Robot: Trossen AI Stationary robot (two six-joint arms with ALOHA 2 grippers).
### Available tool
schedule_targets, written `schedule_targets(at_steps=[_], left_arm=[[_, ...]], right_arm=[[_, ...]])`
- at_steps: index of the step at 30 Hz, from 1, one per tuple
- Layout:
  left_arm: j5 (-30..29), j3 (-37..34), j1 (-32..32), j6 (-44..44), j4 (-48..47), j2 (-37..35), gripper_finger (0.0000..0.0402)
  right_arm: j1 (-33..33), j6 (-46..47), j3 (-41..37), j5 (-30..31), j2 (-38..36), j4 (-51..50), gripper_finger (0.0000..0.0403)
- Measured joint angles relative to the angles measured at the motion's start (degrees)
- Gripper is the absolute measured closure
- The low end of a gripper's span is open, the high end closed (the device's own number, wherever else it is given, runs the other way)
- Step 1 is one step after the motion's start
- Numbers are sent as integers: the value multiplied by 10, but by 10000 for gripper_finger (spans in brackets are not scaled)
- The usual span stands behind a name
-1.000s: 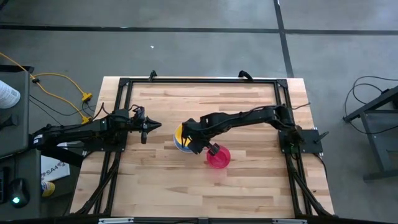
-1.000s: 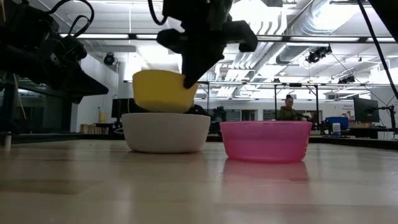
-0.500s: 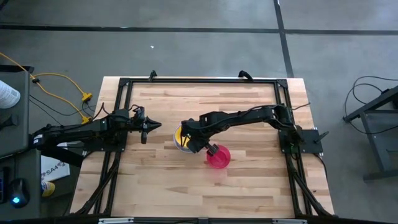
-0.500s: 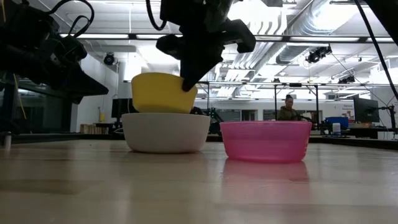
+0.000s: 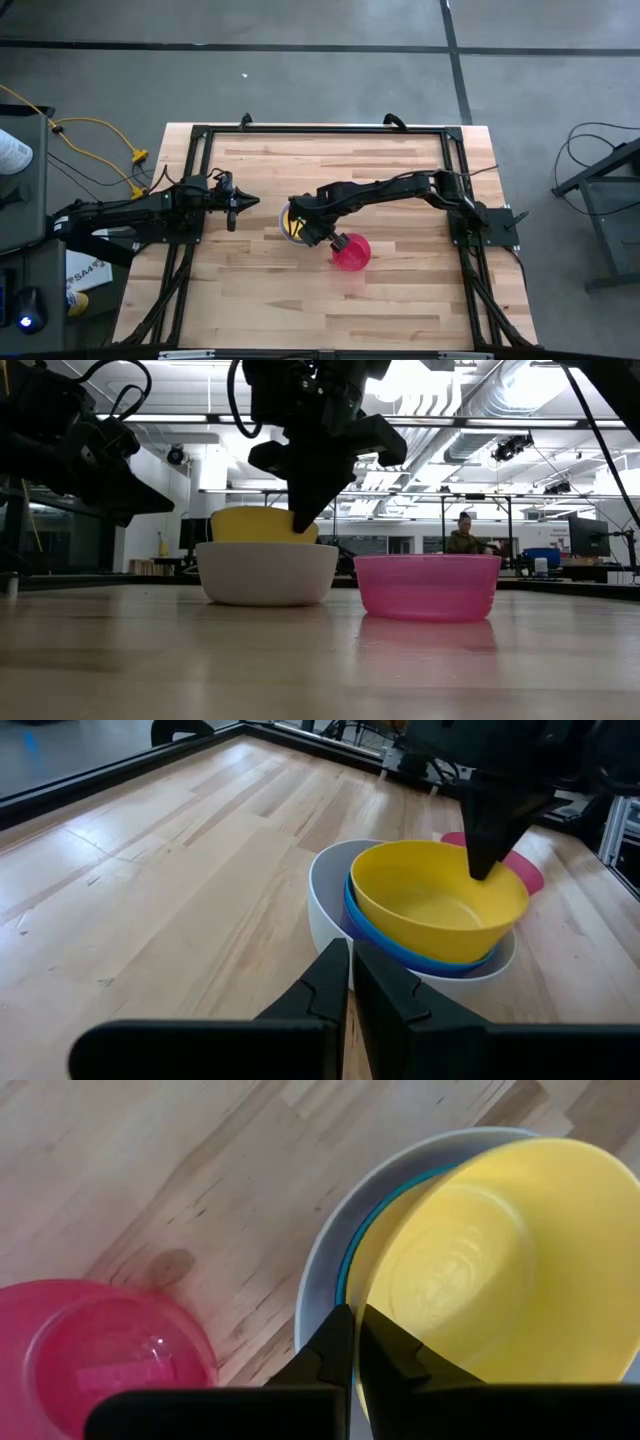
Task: Nest bowls inside each other
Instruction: Stack the yellow bowl on top of the blue bowl, then stack the red bowl on top of the yellow bowl
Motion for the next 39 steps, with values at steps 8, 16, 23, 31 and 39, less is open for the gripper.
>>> schedule_targets(at_steps=[8, 16, 23, 31, 39], left_arm=[[0, 0, 0, 0, 0, 0, 382], [0, 0, 0, 0, 0, 0, 382], [0, 0, 0, 0, 0, 0, 382], [0, 0, 0, 0, 0, 0, 382], [0, 0, 0, 0, 0, 0, 382]], right_arm=[[0, 14, 0, 0, 0, 1, 399], [0, 16, 0, 0, 0, 9, 366], [0, 17, 0, 0, 0, 17, 337], [3, 24, 0, 0, 0, 22, 329], [13, 47, 0, -24, 0, 24, 329]])
